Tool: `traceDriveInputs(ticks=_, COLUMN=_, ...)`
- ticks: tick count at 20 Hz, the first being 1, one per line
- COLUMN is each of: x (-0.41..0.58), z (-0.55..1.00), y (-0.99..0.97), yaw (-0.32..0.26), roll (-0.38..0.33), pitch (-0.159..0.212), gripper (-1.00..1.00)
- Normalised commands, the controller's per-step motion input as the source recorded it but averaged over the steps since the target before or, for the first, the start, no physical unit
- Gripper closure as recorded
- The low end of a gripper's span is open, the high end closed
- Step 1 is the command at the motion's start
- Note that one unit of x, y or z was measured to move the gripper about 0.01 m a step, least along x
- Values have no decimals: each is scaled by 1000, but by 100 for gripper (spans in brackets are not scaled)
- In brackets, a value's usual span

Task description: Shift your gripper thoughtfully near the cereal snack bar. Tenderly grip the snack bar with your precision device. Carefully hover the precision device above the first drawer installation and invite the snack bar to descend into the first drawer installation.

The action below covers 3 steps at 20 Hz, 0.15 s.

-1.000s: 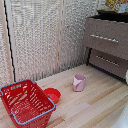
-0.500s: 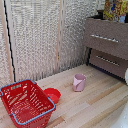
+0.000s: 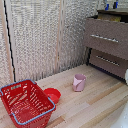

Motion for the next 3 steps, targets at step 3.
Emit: traceDriveInputs(ticks=3, x=321, z=415, y=450, yaw=-6, roll=-102, pitch=11, gripper=-100)
